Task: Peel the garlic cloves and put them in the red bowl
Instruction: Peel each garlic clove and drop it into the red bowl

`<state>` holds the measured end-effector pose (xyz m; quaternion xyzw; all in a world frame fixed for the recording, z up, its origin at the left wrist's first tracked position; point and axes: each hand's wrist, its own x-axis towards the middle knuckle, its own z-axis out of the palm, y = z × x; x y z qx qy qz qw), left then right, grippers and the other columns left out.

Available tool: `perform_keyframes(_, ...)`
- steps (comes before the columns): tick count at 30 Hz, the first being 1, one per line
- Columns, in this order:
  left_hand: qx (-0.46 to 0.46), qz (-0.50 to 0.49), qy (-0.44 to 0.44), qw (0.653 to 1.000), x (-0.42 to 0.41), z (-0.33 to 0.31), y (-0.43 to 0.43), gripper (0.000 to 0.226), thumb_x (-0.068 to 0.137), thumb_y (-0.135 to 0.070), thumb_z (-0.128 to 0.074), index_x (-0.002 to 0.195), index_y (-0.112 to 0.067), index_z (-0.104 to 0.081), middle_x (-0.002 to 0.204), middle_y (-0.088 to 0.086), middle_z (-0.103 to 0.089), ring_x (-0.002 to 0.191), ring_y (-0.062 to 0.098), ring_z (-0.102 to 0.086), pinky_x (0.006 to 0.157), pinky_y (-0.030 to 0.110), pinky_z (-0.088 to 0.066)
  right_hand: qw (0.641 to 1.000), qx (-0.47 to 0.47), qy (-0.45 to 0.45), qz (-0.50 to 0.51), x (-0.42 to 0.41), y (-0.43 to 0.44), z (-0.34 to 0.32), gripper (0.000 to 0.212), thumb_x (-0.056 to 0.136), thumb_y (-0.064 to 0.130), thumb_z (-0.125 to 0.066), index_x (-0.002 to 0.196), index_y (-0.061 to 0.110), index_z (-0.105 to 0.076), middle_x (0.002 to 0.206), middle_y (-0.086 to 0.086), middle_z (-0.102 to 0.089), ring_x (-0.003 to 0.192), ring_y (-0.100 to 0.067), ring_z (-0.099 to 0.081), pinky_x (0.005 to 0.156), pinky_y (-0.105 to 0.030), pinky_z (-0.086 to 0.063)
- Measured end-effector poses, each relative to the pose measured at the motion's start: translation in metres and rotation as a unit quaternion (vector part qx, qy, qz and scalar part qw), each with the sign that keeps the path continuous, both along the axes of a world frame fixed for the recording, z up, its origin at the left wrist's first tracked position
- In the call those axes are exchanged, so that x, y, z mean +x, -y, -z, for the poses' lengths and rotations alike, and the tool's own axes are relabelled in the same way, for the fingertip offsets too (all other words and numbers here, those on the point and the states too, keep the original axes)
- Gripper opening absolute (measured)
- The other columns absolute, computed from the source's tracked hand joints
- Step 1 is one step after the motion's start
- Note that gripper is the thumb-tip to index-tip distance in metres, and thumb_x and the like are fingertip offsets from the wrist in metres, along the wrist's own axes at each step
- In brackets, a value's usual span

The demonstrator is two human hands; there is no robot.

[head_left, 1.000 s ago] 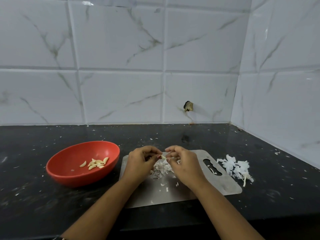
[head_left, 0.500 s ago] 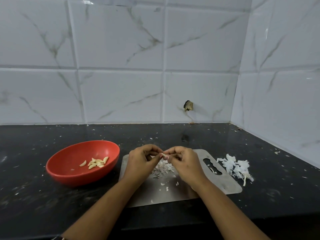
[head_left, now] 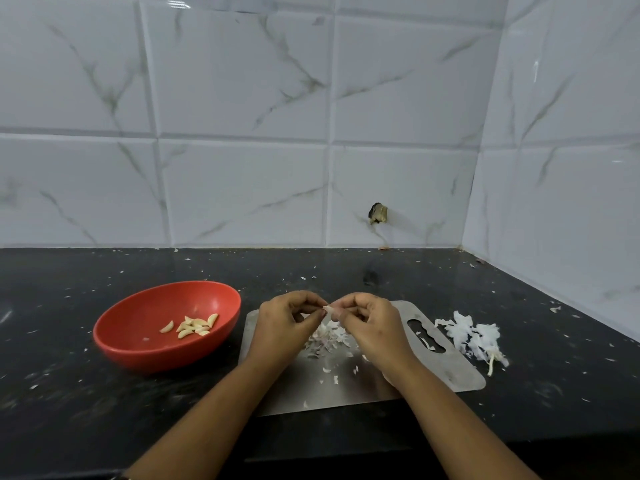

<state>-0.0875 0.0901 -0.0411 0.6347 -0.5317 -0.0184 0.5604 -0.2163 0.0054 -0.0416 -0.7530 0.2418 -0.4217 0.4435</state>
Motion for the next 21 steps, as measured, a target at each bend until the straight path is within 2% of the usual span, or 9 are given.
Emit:
perform_keyframes(3,-0.011,0.001,0.008,1.0,0.0001,-0.0003,0.0,0.013,0.078,-0.011,-0.077,0.084,-0.022,-0.074,0.075,-0.013,-0.072,0.067,-0.006,-0.064,0.057,0.009,-0.044,1.0,0.004,0.005,-0.004,-0.0004,-0.0003,-0.0008,0.012,0.088,0.006,-0.065,0.086,0.017,-0.071,0.076,-0.005,-0.072,0.079,-0.027,-0.067,0.071,-0.038,-0.054)
perform_keyframes(7,-0.028,-0.032,0.003,0.999,0.0045,0.0022,0.0033,0.013,0.076,-0.01,-0.079,0.074,-0.021,-0.072,0.07,-0.013,-0.07,0.069,-0.002,-0.065,0.058,0.008,-0.044,1.0,-0.01,0.002,-0.01,-0.0006,-0.0001,-0.0008,0.008,0.086,0.01,-0.07,0.085,0.017,-0.073,0.079,-0.003,-0.073,0.078,-0.016,-0.069,0.071,-0.025,-0.056)
perform_keyframes(12,-0.033,-0.038,0.003,0.999,0.0054,0.0038,0.0036,0.015,0.076,-0.009,-0.078,0.072,-0.019,-0.069,0.07,-0.011,-0.069,0.071,-0.002,-0.065,0.058,0.008,-0.044,0.999,0.005,0.016,-0.037,-0.0005,-0.0008,-0.0005,0.006,0.083,0.009,-0.074,0.086,0.014,-0.074,0.08,-0.003,-0.074,0.076,-0.013,-0.07,0.07,-0.023,-0.055)
perform_keyframes(21,0.015,-0.04,0.109,0.993,0.0036,0.004,-0.0004,0.015,0.087,-0.013,-0.067,0.082,-0.026,-0.061,0.072,-0.01,-0.065,0.062,0.0,-0.056,0.055,0.012,-0.041,0.999,0.017,0.01,-0.048,-0.0004,-0.0003,0.0006,0.005,0.084,0.01,-0.074,0.088,0.012,-0.073,0.085,-0.005,-0.075,0.081,-0.018,-0.071,0.074,-0.026,-0.057)
